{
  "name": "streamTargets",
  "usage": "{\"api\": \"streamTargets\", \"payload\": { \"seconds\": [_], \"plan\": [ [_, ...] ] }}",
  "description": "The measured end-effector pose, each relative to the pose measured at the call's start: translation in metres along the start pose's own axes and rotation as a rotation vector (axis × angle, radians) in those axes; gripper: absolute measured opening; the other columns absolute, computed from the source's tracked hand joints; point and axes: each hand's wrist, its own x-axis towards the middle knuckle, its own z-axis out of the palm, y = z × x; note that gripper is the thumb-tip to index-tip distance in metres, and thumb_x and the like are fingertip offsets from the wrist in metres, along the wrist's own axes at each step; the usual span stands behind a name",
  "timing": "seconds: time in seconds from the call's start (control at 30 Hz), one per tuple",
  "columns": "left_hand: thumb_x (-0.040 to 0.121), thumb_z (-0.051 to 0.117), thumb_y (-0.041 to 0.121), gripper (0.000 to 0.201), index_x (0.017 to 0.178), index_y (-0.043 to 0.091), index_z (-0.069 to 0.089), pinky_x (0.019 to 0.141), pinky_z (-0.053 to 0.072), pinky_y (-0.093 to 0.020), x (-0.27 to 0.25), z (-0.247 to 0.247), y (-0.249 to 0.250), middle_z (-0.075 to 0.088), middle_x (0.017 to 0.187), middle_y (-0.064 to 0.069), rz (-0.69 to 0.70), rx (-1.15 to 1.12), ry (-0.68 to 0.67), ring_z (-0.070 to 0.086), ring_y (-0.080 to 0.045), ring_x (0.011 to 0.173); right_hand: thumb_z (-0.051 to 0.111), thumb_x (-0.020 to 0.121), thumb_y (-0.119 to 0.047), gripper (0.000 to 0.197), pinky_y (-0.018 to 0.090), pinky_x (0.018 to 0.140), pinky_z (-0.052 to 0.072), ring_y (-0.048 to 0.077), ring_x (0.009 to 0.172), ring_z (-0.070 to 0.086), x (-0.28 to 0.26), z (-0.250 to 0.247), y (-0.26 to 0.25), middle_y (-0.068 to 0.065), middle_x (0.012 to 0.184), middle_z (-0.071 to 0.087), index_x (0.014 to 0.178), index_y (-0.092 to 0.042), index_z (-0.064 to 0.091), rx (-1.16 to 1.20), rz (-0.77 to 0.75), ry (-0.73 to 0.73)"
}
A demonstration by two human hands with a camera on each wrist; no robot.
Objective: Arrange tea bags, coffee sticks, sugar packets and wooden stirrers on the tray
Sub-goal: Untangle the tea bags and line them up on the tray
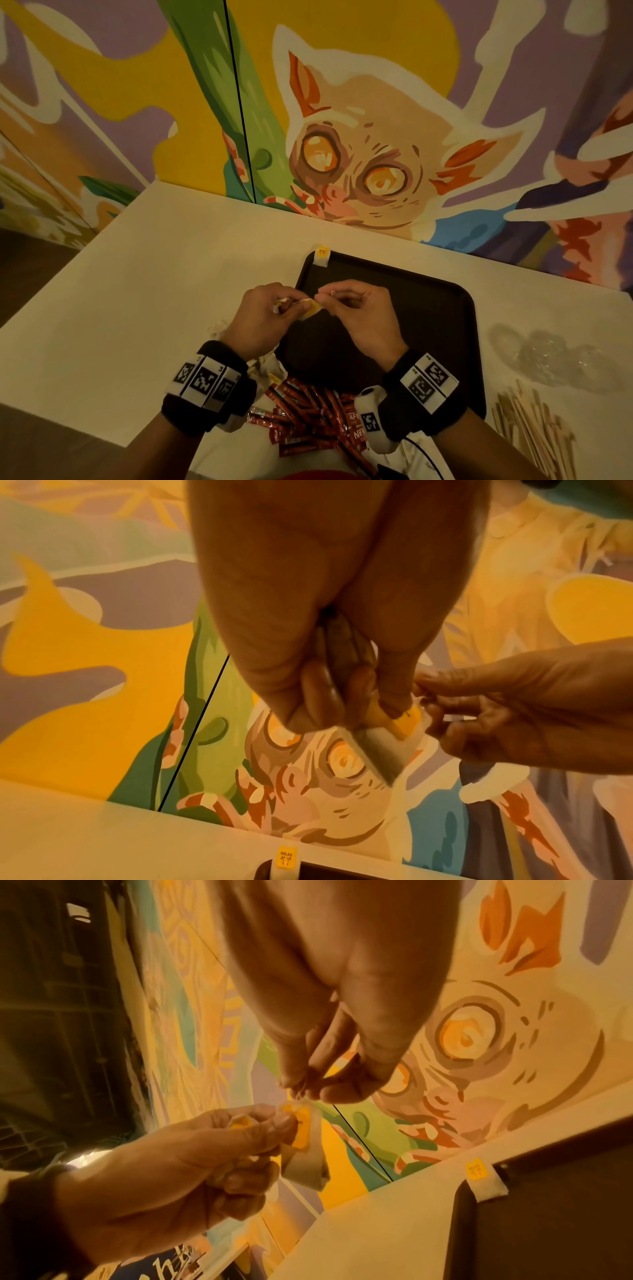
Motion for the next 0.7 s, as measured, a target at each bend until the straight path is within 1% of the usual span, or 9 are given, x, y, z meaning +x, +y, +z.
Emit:
{"api": "streamTargets", "payload": {
  "seconds": [0.1,0.23,0.37,0.43,0.47,0.57,0.63,0.7],
  "plan": [
    [0.087,0.069,0.027,0.010,0.091,0.028,0.077,0.067,0.046,-0.022,-0.002,0.000,0.000,0.066,0.079,0.014,0.030,0.003,-0.001,0.061,-0.005,0.073,0.076,0.082,-0.013,0.014,0.026,0.079,0.056,0.008,0.083,0.070,0.000,-0.002,-0.006,-0.004,0.089,0.076,0.096,-0.018,0.077,-0.013,-0.018,-0.006],
    [0.087,0.069,0.025,0.012,0.095,0.028,0.077,0.062,0.038,-0.015,-0.002,0.002,-0.002,0.056,0.072,0.018,0.054,0.060,0.000,0.056,-0.004,0.067,0.075,0.082,-0.011,0.014,0.022,0.078,0.055,0.007,0.080,0.071,0.001,-0.007,-0.017,-0.004,0.085,0.076,0.095,-0.017,0.078,-0.042,-0.065,-0.028],
    [0.085,0.071,0.023,0.015,0.098,0.027,0.077,0.063,0.041,-0.020,-0.002,0.001,0.001,0.056,0.075,0.016,0.105,0.039,-0.040,0.056,-0.006,0.068,0.077,0.081,-0.010,0.013,0.023,0.083,0.056,0.007,0.085,0.071,0.005,-0.016,-0.034,-0.004,0.086,0.076,0.092,-0.017,0.077,-0.143,-0.131,-0.136],
    [0.084,0.073,0.021,0.016,0.098,0.027,0.077,0.064,0.041,-0.018,-0.003,-0.001,0.005,0.057,0.075,0.016,0.132,-0.009,-0.081,0.057,-0.007,0.070,0.079,0.078,-0.011,0.012,0.023,0.081,0.055,0.008,0.082,0.071,0.009,-0.020,-0.042,-0.003,0.084,0.076,0.090,-0.015,0.076,-0.164,-0.150,-0.177],
    [0.084,0.073,0.020,0.016,0.098,0.027,0.078,0.065,0.041,-0.017,-0.004,-0.002,0.008,0.058,0.077,0.015,0.140,-0.040,-0.101,0.058,-0.008,0.073,0.081,0.076,-0.011,0.013,0.022,0.080,0.055,0.009,0.081,0.071,0.012,-0.021,-0.044,-0.002,0.082,0.076,0.088,-0.015,0.076,-0.149,-0.148,-0.178],
    [0.085,0.071,0.018,0.015,0.097,0.024,0.078,0.068,0.045,-0.020,-0.005,-0.005,0.016,0.061,0.081,0.008,0.175,-0.114,-0.123,0.060,-0.013,0.077,0.086,0.069,-0.009,0.019,0.022,0.075,0.055,0.012,0.077,0.071,0.019,-0.023,-0.047,0.000,0.078,0.075,0.083,-0.013,0.074,-0.063,-0.146,-0.141],
    [0.084,0.071,0.018,0.015,0.097,0.021,0.078,0.068,0.044,-0.020,-0.006,-0.005,0.020,0.062,0.080,0.006,0.205,-0.156,-0.098,0.059,-0.014,0.076,0.086,0.066,-0.007,0.021,0.020,0.072,0.054,0.011,0.075,0.071,0.022,-0.023,-0.045,-0.001,0.077,0.075,0.081,-0.015,0.073,-0.024,-0.144,-0.125],
    [0.083,0.072,0.018,0.015,0.096,0.020,0.078,0.067,0.044,-0.019,-0.006,-0.005,0.023,0.062,0.079,0.004,0.208,-0.207,-0.058,0.059,-0.015,0.073,0.085,0.066,-0.008,0.022,0.020,0.072,0.054,0.011,0.075,0.071,0.021,-0.021,-0.041,-0.001,0.077,0.075,0.082,-0.016,0.072,0.014,-0.129,-0.125]
  ]
}}
